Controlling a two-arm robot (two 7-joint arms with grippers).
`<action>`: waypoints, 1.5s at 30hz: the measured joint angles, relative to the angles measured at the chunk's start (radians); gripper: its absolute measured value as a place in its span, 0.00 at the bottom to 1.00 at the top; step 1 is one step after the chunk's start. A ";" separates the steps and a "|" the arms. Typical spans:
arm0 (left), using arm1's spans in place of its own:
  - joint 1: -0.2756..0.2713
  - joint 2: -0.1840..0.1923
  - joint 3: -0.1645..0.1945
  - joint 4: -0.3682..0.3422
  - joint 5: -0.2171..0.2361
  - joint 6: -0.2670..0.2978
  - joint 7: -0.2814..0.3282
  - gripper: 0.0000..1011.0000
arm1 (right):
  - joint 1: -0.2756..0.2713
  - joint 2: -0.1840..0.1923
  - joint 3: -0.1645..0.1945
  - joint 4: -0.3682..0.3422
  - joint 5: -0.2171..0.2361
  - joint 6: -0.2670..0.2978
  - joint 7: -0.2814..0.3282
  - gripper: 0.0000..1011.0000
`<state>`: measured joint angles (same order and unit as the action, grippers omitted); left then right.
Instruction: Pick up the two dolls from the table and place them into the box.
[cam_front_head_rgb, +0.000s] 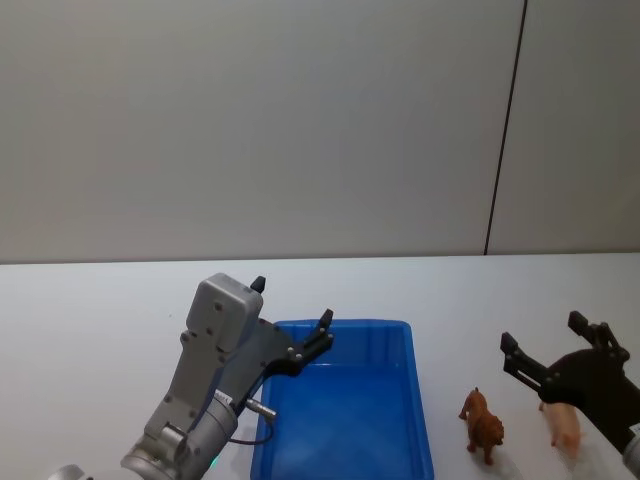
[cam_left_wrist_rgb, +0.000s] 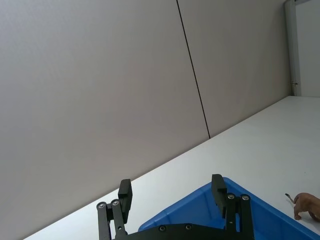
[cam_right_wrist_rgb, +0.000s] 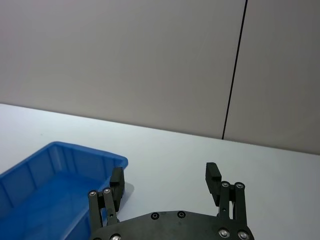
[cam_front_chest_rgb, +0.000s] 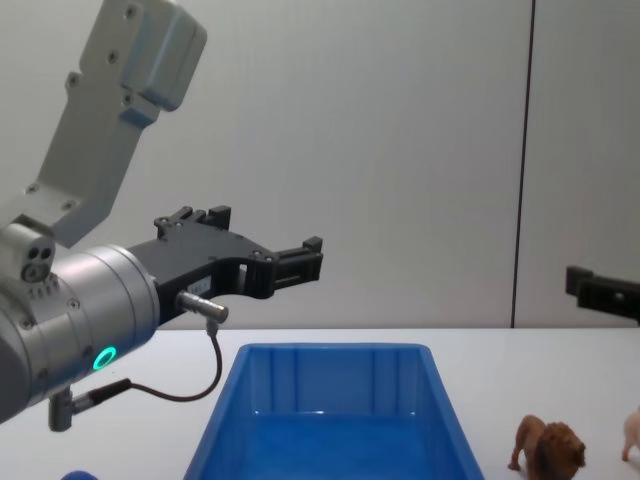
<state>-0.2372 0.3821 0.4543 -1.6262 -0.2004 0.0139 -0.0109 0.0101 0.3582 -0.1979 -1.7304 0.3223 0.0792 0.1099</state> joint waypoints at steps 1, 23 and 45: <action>0.000 0.000 0.000 0.000 0.000 0.000 0.000 0.99 | 0.000 0.001 0.001 0.002 0.001 0.004 0.001 0.99; 0.000 0.000 0.000 0.000 0.000 0.000 0.000 0.99 | -0.006 0.005 -0.002 0.089 -0.047 0.141 -0.026 0.99; 0.000 0.000 0.000 0.000 0.000 0.000 0.000 0.99 | 0.008 -0.022 -0.008 0.177 -0.063 0.201 -0.068 0.91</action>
<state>-0.2372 0.3821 0.4543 -1.6262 -0.2004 0.0139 -0.0109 0.0183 0.3359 -0.2061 -1.5539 0.2592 0.2802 0.0424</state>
